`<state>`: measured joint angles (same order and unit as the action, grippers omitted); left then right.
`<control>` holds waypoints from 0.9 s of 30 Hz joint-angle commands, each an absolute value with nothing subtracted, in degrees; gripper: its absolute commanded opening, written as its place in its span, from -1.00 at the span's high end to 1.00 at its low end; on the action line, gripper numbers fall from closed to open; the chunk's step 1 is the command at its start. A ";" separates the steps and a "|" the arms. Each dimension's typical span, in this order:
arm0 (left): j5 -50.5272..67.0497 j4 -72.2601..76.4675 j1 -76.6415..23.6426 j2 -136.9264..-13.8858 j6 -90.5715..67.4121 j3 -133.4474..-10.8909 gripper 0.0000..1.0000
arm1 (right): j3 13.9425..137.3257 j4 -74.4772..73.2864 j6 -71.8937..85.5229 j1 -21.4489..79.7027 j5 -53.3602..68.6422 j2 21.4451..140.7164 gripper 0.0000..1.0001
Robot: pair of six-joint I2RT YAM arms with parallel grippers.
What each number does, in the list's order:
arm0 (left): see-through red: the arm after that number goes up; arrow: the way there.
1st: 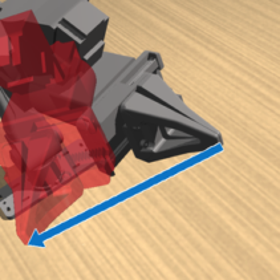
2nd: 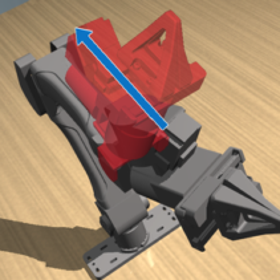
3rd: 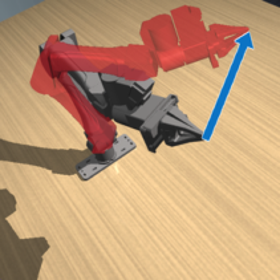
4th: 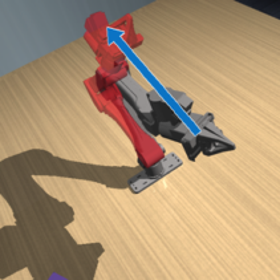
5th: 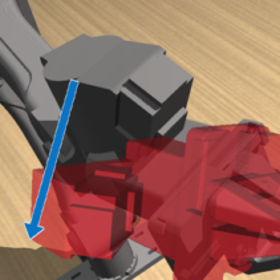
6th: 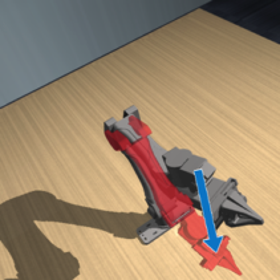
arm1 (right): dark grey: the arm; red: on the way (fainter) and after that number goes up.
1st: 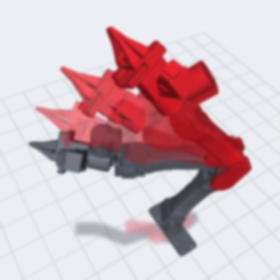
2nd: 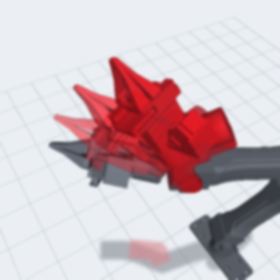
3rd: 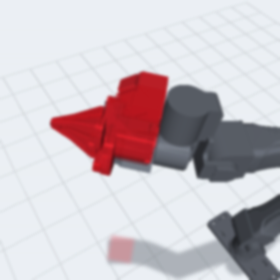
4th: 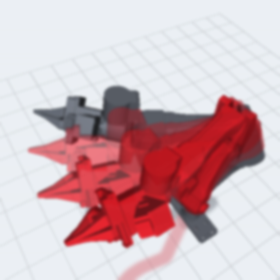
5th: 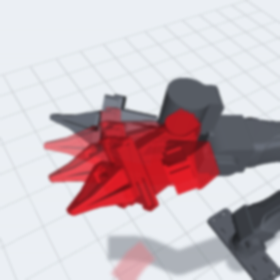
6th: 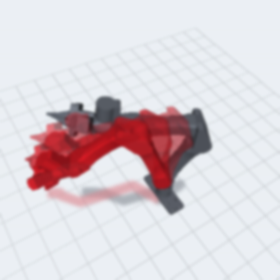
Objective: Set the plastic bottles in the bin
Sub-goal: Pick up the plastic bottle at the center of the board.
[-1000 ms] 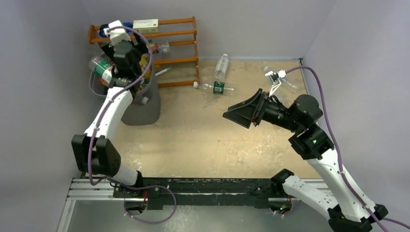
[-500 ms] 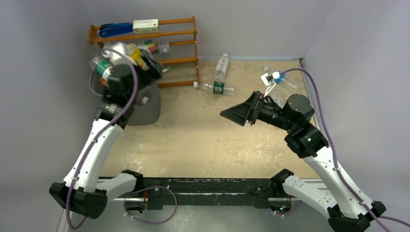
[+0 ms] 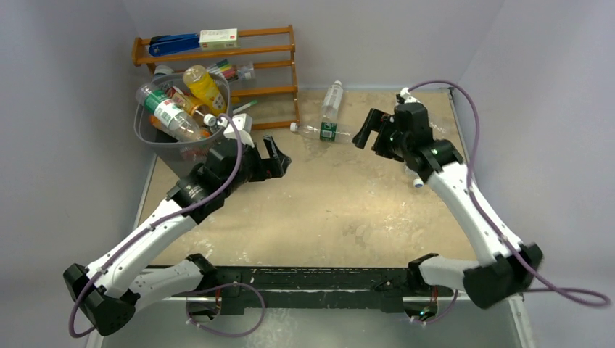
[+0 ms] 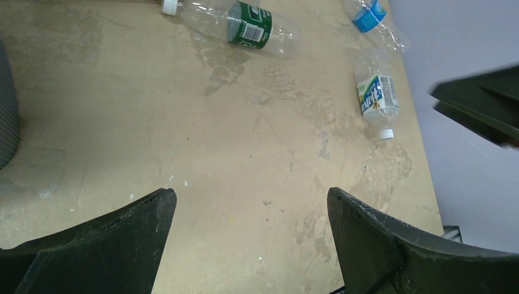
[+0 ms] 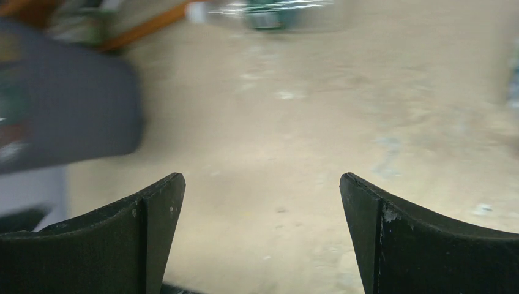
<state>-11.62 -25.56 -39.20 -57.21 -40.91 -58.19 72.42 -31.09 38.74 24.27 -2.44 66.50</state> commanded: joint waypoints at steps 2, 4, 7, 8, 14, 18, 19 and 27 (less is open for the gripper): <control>-6.59 -27.26 -39.86 -56.29 -39.37 -56.12 -0.89 | 74.45 -33.82 29.49 17.01 -8.38 76.51 -1.00; -5.53 -28.36 -40.25 -56.90 -38.57 -55.43 -0.90 | 76.83 -34.37 27.79 15.02 -10.20 80.07 -1.00; -3.47 -29.45 -41.23 -58.68 -37.98 -54.01 -0.90 | 79.35 -33.26 26.01 9.96 -8.09 84.27 -1.00; -2.27 -29.37 -41.69 -59.37 -37.93 -53.55 -0.90 | 80.10 -32.56 25.46 8.20 -6.77 85.35 -1.00; -1.06 -30.03 -43.09 -57.97 -38.02 -52.47 -0.90 | 85.17 -32.45 22.18 2.56 -4.30 91.92 -1.00; -0.43 -32.86 -43.18 -58.97 -37.22 -54.24 -0.90 | 85.96 -32.30 20.85 -1.34 -4.29 94.85 -1.00; -0.20 -33.21 -43.19 -59.50 -37.01 -54.80 -0.90 | 85.81 -31.86 20.70 -2.25 -4.16 95.53 -1.00; 3.38 -34.01 -43.29 -62.54 -36.40 -56.57 -0.90 | 80.60 -28.22 20.85 -4.76 -6.97 97.53 -1.00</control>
<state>0.86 -33.78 -42.94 -61.84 -38.09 -53.30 83.24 -31.77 21.85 -4.34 -4.69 99.04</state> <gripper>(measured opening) 0.947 0.998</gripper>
